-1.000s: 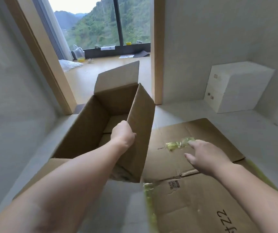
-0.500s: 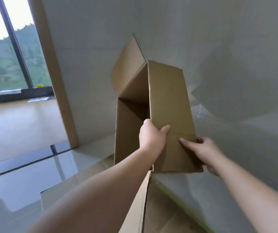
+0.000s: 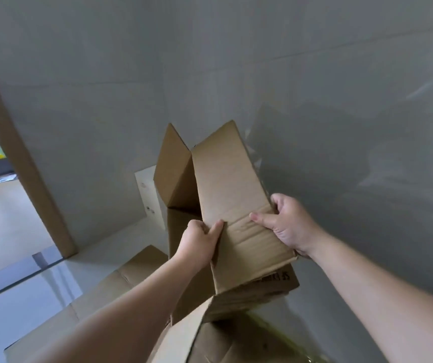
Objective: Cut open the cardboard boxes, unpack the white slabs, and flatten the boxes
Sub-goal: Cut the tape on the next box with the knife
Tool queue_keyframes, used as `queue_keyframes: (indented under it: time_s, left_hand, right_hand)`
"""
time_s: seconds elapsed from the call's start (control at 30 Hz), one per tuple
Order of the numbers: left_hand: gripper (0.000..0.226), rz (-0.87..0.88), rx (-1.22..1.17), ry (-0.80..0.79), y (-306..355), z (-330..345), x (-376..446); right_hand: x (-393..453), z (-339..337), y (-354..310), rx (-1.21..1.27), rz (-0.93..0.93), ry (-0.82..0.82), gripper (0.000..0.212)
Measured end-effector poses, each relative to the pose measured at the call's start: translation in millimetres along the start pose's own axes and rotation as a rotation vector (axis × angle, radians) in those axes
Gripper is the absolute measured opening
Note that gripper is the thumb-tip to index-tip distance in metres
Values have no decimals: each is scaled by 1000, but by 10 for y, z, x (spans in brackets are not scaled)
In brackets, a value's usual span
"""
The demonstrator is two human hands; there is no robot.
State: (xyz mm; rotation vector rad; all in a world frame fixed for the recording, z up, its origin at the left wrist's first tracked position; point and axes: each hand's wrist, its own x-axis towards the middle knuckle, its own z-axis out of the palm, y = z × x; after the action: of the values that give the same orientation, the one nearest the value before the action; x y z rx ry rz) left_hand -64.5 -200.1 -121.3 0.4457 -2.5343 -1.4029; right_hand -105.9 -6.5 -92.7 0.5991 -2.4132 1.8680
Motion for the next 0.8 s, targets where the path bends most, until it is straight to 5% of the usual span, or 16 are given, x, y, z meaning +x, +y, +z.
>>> queue_keyframes:
  time_s: [0.07, 0.17, 0.23, 0.37, 0.43, 0.53, 0.67, 0.8]
  left_hand:
    - [59, 213, 318, -2, 50, -181, 49]
    - [98, 816, 854, 97, 605, -504, 161]
    - [98, 1032, 1215, 5, 1090, -600, 236]
    - [50, 761, 1665, -425, 1633, -651, 257]
    - [38, 776, 1719, -456, 1585, -721, 231]
    - [22, 868, 1636, -380, 1412, -891, 323]
    - [15, 939, 1465, -261, 1341, -969, 507]
    - [14, 953, 1428, -213, 1315, -889, 537]
  right_hand:
    - [30, 48, -117, -98, -89, -43, 38]
    - [53, 94, -289, -138, -179, -51, 48]
    - [3, 167, -367, -197, -233, -64, 49]
    - [-136, 285, -413, -235, -233, -117, 43]
    - [-237, 215, -351, 75, -85, -140, 41]
    - [-506, -21, 20, 327, 193, -180, 79]
    - [-780, 126, 431, -183, 452, -501, 131]
    - [-588, 287, 615, -597, 510, -194, 87]
